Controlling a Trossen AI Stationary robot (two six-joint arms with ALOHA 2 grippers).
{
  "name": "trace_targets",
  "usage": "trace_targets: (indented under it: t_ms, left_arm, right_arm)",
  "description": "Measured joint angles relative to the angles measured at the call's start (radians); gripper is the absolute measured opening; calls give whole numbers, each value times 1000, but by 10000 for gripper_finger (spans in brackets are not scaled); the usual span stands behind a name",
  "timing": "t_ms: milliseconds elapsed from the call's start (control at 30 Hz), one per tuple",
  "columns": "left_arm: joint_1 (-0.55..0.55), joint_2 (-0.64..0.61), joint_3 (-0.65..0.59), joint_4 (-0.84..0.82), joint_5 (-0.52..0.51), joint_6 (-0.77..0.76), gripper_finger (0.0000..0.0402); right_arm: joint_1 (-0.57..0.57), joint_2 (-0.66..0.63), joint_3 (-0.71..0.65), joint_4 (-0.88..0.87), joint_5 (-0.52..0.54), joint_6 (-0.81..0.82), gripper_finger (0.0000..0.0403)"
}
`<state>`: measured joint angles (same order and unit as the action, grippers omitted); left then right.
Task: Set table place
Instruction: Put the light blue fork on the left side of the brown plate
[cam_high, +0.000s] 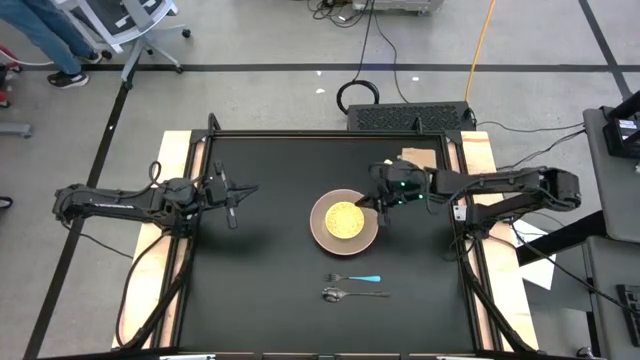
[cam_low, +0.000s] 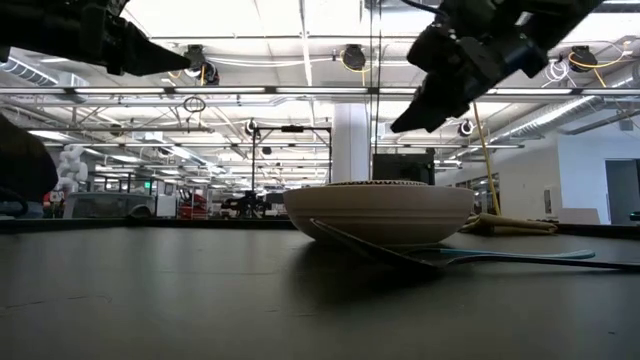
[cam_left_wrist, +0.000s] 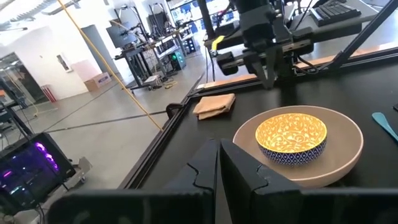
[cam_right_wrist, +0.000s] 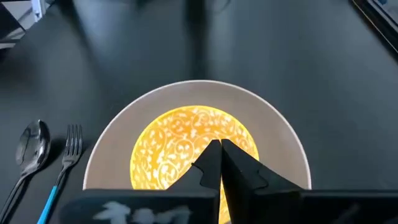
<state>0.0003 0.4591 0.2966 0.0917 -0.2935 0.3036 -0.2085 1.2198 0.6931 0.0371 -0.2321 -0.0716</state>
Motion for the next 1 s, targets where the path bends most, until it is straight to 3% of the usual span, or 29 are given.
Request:
trace_targets:
  t_ms: [300,667,1000]
  left_arm:
    - [58,0,0,-16,-4,-30,26]
    - [104,5,0,-21,10,-82,26]
    - [104,6,0,-13,58,-87,26]
  right_arm:
    - [34,-106,-204,279,-3,-62,0]
    - [34,-248,-326,311,-7,-64,0]
    - [30,-295,-386,408,-8,-50,0]
